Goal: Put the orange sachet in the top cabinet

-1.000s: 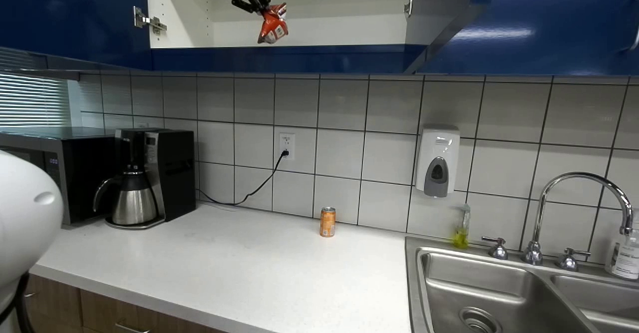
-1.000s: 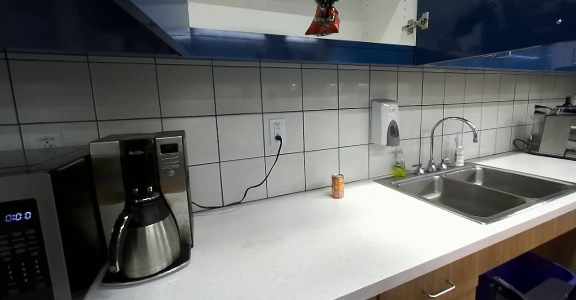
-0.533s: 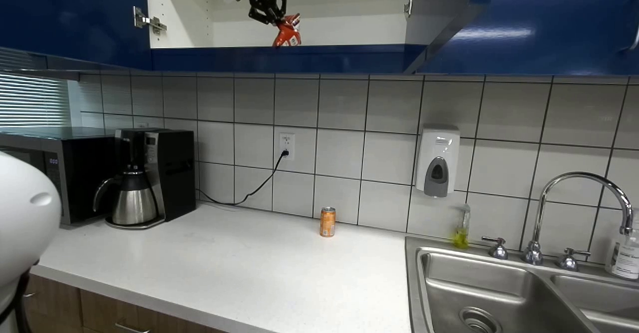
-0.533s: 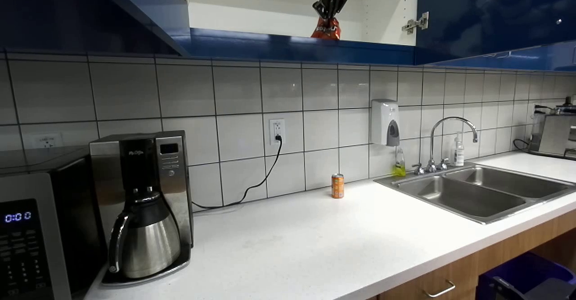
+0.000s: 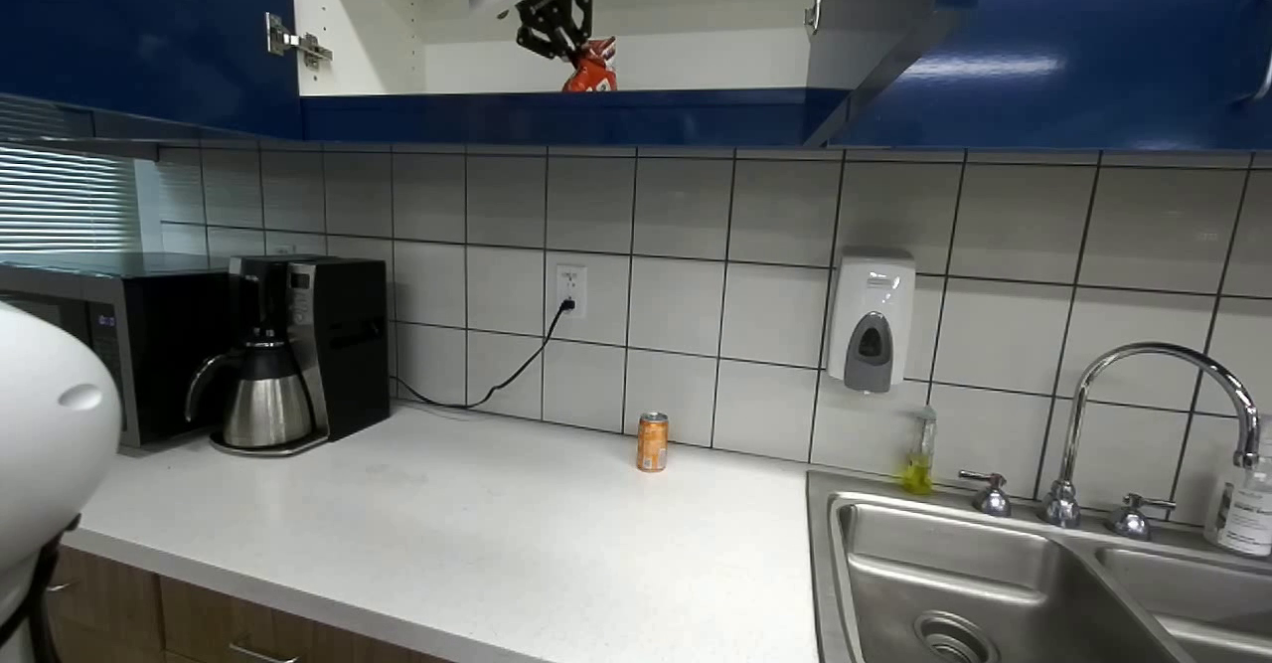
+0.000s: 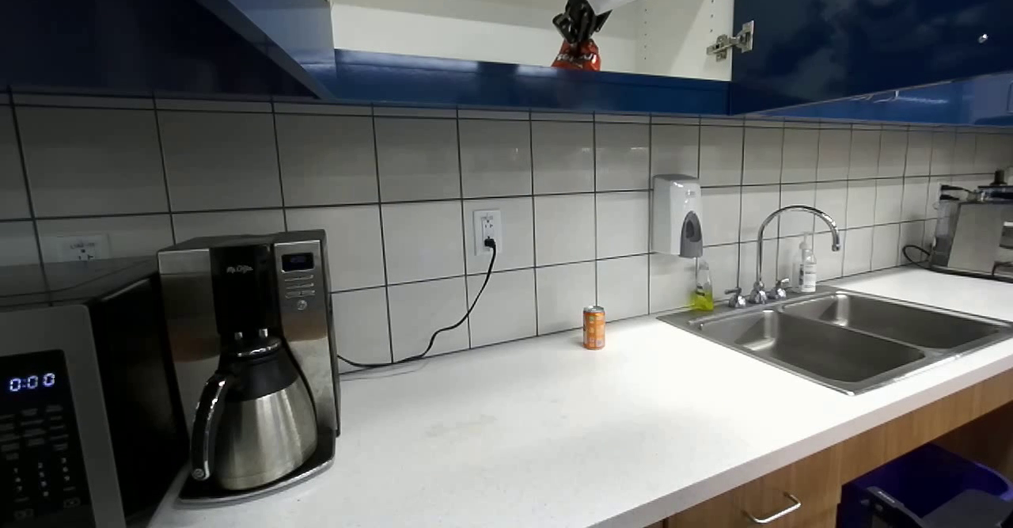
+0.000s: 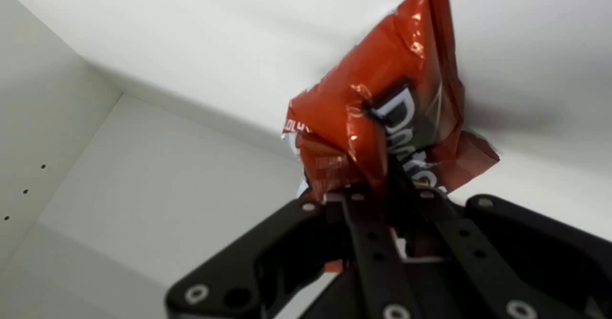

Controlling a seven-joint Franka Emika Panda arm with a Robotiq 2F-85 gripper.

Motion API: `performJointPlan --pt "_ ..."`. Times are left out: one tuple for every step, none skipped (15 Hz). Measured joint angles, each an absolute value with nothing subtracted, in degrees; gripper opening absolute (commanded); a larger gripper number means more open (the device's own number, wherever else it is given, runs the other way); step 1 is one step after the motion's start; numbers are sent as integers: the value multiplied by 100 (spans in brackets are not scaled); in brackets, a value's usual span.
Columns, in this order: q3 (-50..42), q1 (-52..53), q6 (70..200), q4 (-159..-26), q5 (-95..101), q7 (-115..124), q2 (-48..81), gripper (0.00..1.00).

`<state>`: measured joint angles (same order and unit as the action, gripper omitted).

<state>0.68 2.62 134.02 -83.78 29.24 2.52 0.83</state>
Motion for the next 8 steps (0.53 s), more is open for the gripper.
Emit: performJointPlan --pt "53 262 13405 -8375 2924 240 119 56" --pt "36 262 13406 -8372 2924 229 157 62" --pt "20 262 13408 -8369 2924 224 192 71" --pt "5 261 13409 -8359 2924 221 214 77" --pt "-9 261 13409 -8349 2924 218 226 86" --pt "-18 261 13409 -8344 2925 213 230 93" --pt "-24 262 13408 -8342 2927 212 231 100" --pt "-26 262 13408 -8337 2931 211 232 100"
